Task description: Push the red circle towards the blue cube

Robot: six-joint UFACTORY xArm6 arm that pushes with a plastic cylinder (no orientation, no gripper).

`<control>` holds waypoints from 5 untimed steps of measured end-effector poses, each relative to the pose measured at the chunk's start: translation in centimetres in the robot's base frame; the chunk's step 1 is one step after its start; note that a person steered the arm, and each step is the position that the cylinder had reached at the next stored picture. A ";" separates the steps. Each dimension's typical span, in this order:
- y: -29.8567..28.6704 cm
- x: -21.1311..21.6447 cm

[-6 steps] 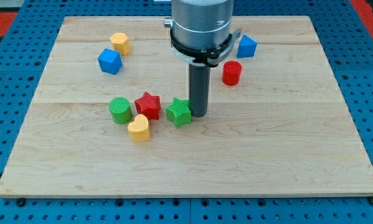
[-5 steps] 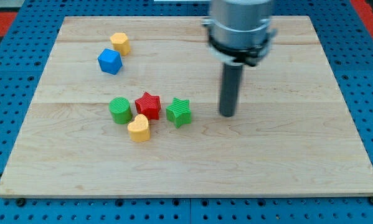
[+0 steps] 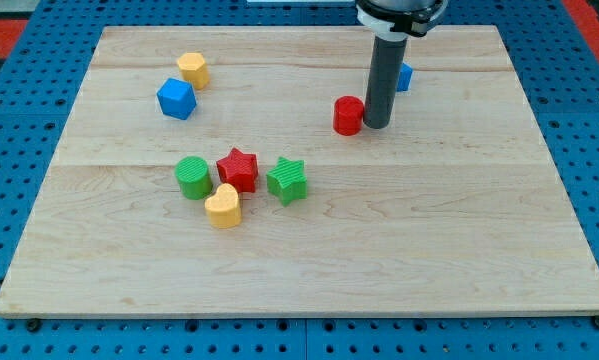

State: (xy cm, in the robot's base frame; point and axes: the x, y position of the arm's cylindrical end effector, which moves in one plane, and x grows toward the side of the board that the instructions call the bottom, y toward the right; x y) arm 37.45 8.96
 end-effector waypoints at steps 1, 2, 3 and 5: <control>-0.9 -2.6; -6.5 -2.3; -10.7 -2.1; -17.0 -1.6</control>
